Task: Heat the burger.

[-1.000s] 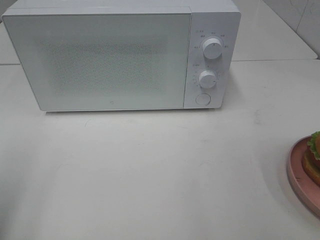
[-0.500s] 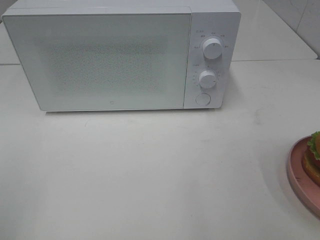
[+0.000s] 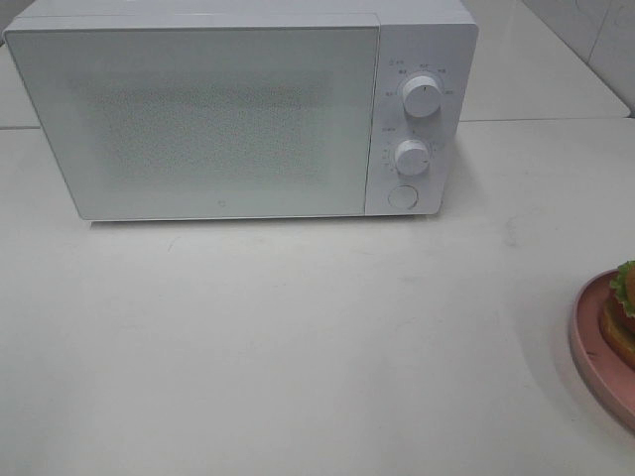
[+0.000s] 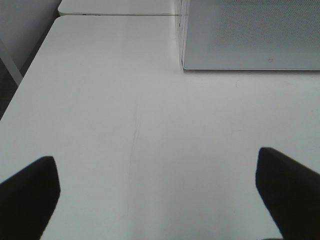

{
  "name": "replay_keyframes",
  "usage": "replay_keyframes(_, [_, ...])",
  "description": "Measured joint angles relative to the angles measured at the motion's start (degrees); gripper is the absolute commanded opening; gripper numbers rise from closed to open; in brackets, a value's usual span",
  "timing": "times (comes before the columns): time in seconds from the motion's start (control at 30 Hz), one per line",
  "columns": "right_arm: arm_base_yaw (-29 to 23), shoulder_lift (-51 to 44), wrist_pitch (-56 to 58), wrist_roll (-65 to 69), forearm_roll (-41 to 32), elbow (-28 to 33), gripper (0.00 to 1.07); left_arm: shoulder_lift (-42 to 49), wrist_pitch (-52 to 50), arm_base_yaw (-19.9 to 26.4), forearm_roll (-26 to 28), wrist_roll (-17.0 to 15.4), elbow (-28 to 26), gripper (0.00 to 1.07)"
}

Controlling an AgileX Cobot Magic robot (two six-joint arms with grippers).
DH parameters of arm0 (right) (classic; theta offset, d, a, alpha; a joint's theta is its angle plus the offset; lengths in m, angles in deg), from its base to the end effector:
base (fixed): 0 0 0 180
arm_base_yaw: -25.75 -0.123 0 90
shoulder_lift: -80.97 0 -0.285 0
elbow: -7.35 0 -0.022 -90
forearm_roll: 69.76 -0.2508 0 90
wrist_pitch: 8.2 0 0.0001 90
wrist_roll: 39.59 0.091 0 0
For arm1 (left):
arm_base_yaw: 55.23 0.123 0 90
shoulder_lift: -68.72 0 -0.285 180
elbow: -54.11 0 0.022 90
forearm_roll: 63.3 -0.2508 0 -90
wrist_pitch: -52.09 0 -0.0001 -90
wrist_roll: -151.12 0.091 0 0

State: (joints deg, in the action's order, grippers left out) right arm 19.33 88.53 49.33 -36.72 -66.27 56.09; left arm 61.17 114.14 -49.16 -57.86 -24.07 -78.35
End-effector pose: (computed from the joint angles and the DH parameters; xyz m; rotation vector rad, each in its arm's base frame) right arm -0.0024 -0.0050 0.2812 -0.0607 1.9845 0.0328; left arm -0.0079 -0.0085 0.2807 -0.0155 2.0408 0.0053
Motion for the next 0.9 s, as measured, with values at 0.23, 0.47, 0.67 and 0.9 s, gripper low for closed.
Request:
replay_keyframes(0.23, [0.00, 0.00, 0.00, 0.00, 0.00, 0.00, 0.75, 0.06, 0.00, 0.00, 0.00, 0.00, 0.06, 1.01])
replay_keyframes(0.47, [0.00, 0.00, 0.00, 0.00, 0.00, 0.00, 0.75, 0.06, 0.00, 0.00, 0.00, 0.00, 0.06, 1.01])
replay_keyframes(0.67, [0.00, 0.00, 0.00, 0.00, 0.00, 0.00, 0.75, 0.06, 0.00, 0.00, 0.00, 0.00, 0.06, 1.01])
replay_keyframes(0.9, [0.00, 0.00, 0.00, 0.00, 0.00, 0.00, 0.75, 0.06, 0.00, 0.00, 0.00, 0.00, 0.06, 1.01])
